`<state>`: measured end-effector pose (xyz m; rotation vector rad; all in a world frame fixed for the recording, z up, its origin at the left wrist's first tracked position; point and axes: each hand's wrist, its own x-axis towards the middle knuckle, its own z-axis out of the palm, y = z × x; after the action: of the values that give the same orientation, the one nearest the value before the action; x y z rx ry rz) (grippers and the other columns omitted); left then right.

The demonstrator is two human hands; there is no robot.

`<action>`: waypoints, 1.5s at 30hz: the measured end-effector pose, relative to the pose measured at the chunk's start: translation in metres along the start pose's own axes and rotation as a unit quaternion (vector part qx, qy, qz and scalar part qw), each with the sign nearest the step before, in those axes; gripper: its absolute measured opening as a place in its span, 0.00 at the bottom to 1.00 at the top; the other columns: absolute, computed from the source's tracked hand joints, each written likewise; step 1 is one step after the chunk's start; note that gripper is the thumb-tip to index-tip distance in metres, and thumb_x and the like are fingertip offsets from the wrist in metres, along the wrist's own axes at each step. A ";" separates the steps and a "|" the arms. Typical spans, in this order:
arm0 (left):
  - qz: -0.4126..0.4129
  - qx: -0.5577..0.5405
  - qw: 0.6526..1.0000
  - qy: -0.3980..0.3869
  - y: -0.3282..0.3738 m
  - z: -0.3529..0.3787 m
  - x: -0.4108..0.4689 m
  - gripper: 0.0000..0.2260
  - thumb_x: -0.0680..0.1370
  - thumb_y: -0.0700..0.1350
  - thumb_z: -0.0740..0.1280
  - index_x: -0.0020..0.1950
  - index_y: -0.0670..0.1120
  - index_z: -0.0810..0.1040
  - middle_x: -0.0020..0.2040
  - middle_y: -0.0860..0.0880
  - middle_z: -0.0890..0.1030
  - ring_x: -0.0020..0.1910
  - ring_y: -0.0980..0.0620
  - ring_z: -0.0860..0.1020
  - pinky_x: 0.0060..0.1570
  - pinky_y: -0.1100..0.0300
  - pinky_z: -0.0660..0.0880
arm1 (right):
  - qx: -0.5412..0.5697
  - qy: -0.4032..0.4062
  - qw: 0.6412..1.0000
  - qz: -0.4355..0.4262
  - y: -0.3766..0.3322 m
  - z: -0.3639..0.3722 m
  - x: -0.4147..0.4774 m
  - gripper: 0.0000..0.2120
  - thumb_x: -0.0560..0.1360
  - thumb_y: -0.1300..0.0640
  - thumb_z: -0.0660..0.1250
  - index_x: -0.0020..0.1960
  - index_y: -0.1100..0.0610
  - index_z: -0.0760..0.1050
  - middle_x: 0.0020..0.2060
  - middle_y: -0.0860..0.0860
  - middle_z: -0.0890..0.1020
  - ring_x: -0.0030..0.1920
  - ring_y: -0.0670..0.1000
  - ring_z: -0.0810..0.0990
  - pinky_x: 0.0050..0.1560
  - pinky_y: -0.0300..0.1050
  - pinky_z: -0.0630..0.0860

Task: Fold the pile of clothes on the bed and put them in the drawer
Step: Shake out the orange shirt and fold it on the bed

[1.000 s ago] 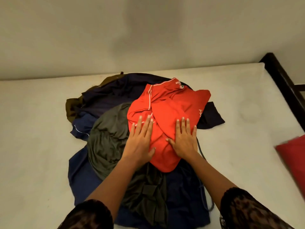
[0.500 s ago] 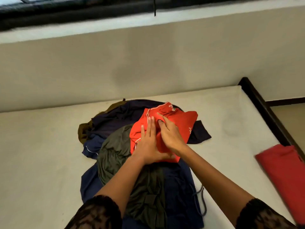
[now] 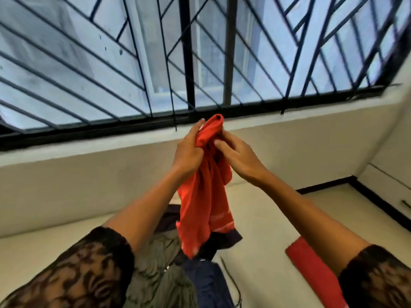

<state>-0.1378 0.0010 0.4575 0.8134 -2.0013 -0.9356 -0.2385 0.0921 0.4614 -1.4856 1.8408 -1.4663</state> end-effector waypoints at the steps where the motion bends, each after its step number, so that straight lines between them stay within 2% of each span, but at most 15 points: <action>1: 0.007 -0.016 1.000 0.000 0.025 -0.004 0.005 0.30 0.70 0.28 0.55 0.68 0.48 0.72 0.60 0.47 0.78 0.57 0.52 0.75 0.51 0.68 0.68 | -0.019 0.020 1.000 -0.001 -0.008 -0.018 -0.005 0.21 0.79 0.58 0.60 0.72 0.54 0.65 0.66 0.51 0.73 0.66 0.47 0.72 0.64 0.36 0.66; 5: -0.007 -0.087 0.996 -0.008 0.097 -0.011 0.013 0.22 0.67 0.32 0.53 0.52 0.46 0.79 0.45 0.46 0.79 0.45 0.49 0.76 0.42 0.58 0.72 | -0.122 0.110 0.986 0.024 -0.020 -0.076 -0.032 0.34 0.76 0.56 0.67 0.76 0.56 0.55 0.74 0.53 0.62 0.73 0.51 0.60 0.71 0.43 0.59; 9: -0.025 -0.149 0.988 -0.037 0.167 -0.001 0.000 0.08 0.70 0.37 0.60 0.35 0.48 0.73 0.34 0.48 0.75 0.35 0.51 0.72 0.37 0.58 0.68 | -0.173 0.034 0.977 0.120 -0.035 -0.132 -0.077 0.48 0.70 0.51 0.74 0.77 0.55 0.46 0.76 0.51 0.54 0.75 0.52 0.55 0.72 0.46 0.55; 12: -0.033 -0.225 0.969 -0.099 0.215 0.022 -0.019 0.12 0.73 0.31 0.58 0.36 0.46 0.73 0.33 0.48 0.76 0.31 0.52 0.74 0.35 0.60 0.72 | -0.073 -0.011 0.985 0.158 -0.051 -0.166 -0.119 0.40 0.69 0.52 0.74 0.74 0.51 0.57 0.71 0.48 0.65 0.64 0.43 0.71 0.60 0.35 0.69; 15: -0.020 -0.253 0.958 -0.137 0.254 0.043 -0.034 0.12 0.74 0.31 0.58 0.38 0.45 0.74 0.33 0.48 0.78 0.31 0.53 0.76 0.33 0.64 0.75 | -0.009 -0.039 0.981 0.188 -0.065 -0.195 -0.152 0.22 0.70 0.54 0.73 0.62 0.48 0.70 0.53 0.43 0.79 0.46 0.36 0.79 0.41 0.29 0.75; 18: -0.015 -0.258 0.955 -0.149 0.290 0.065 -0.047 0.11 0.76 0.34 0.59 0.38 0.45 0.74 0.34 0.46 0.77 0.31 0.51 0.76 0.32 0.63 0.75 | -0.011 0.074 0.979 0.188 -0.076 -0.239 -0.181 0.04 0.75 0.59 0.69 0.46 0.51 0.76 0.38 0.46 0.81 0.36 0.42 0.80 0.39 0.35 0.75; 21: -0.015 -0.259 0.954 -0.152 0.314 0.086 -0.057 0.09 0.80 0.43 0.62 0.39 0.48 0.75 0.36 0.47 0.78 0.34 0.50 0.76 0.36 0.60 0.75 | -0.032 0.198 0.963 0.177 -0.096 -0.297 -0.212 0.07 0.76 0.63 0.64 0.43 0.54 0.76 0.39 0.52 0.79 0.38 0.48 0.76 0.44 0.43 0.73; 26: 0.001 -0.221 0.962 -0.162 0.341 0.119 -0.075 0.13 0.79 0.50 0.63 0.36 0.46 0.76 0.34 0.47 0.75 0.37 0.48 0.73 0.40 0.55 0.69 | -0.083 0.309 0.937 0.142 -0.145 -0.373 -0.263 0.11 0.76 0.65 0.64 0.39 0.51 0.76 0.34 0.48 0.77 0.29 0.39 0.75 0.31 0.29 0.71; 30: 0.000 -0.208 0.964 -0.168 0.377 0.144 -0.099 0.14 0.80 0.49 0.60 0.36 0.46 0.72 0.31 0.48 0.70 0.32 0.49 0.67 0.29 0.59 0.61 | -0.168 0.408 0.887 0.135 -0.167 -0.413 -0.291 0.05 0.72 0.63 0.69 0.42 0.54 0.77 0.37 0.51 0.79 0.40 0.51 0.77 0.42 0.44 0.74; 32: -0.030 -0.233 0.952 -0.195 0.399 0.155 -0.112 0.11 0.80 0.49 0.60 0.41 0.45 0.73 0.35 0.48 0.73 0.33 0.50 0.71 0.30 0.60 0.65 | -0.253 0.430 0.853 0.151 -0.176 -0.428 -0.302 0.07 0.71 0.62 0.68 0.49 0.56 0.76 0.44 0.55 0.80 0.45 0.56 0.79 0.48 0.51 0.77; 35: -0.112 -0.350 0.899 -0.237 0.435 0.172 -0.132 0.11 0.81 0.46 0.60 0.58 0.41 0.74 0.47 0.44 0.78 0.41 0.50 0.76 0.45 0.55 0.75 | -0.348 0.403 0.819 0.215 -0.179 -0.442 -0.315 0.18 0.72 0.62 0.64 0.61 0.58 0.69 0.54 0.60 0.78 0.51 0.61 0.77 0.53 0.57 0.76; 37: -0.162 -0.432 0.853 -0.246 0.457 0.182 -0.146 0.13 0.82 0.43 0.58 0.64 0.38 0.72 0.49 0.42 0.78 0.44 0.49 0.76 0.55 0.53 0.74 | -0.364 0.368 0.817 0.255 -0.178 -0.445 -0.319 0.26 0.72 0.60 0.66 0.68 0.59 0.63 0.59 0.61 0.75 0.56 0.62 0.76 0.56 0.56 0.74; 40: -0.196 -0.479 0.805 -0.290 0.487 0.193 -0.167 0.11 0.83 0.43 0.55 0.49 0.40 0.74 0.40 0.44 0.75 0.37 0.50 0.74 0.56 0.53 0.73 | -0.367 0.359 0.826 0.234 -0.172 -0.436 -0.325 0.37 0.72 0.53 0.71 0.74 0.59 0.55 0.70 0.60 0.66 0.68 0.61 0.66 0.66 0.57 0.66; 42: -0.208 -0.488 0.793 -0.301 0.505 0.198 -0.179 0.13 0.83 0.44 0.54 0.40 0.43 0.70 0.36 0.46 0.73 0.32 0.52 0.73 0.44 0.59 0.77 | -0.386 0.373 0.827 0.166 -0.168 -0.416 -0.333 0.39 0.74 0.48 0.68 0.76 0.57 0.51 0.75 0.56 0.56 0.74 0.57 0.55 0.72 0.56 0.57; 45: -0.219 -0.511 0.774 -0.301 0.526 0.207 -0.190 0.13 0.82 0.44 0.56 0.38 0.45 0.69 0.34 0.49 0.71 0.27 0.56 0.72 0.20 0.69 0.70 | -0.343 0.406 0.839 0.115 -0.154 -0.378 -0.345 0.43 0.73 0.38 0.64 0.77 0.54 0.46 0.77 0.52 0.45 0.76 0.52 0.43 0.74 0.58 0.47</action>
<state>-0.3309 0.4955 0.7295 0.3247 -1.3435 -2.4969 -0.3230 0.5901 0.6370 -0.8047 3.1887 -1.5045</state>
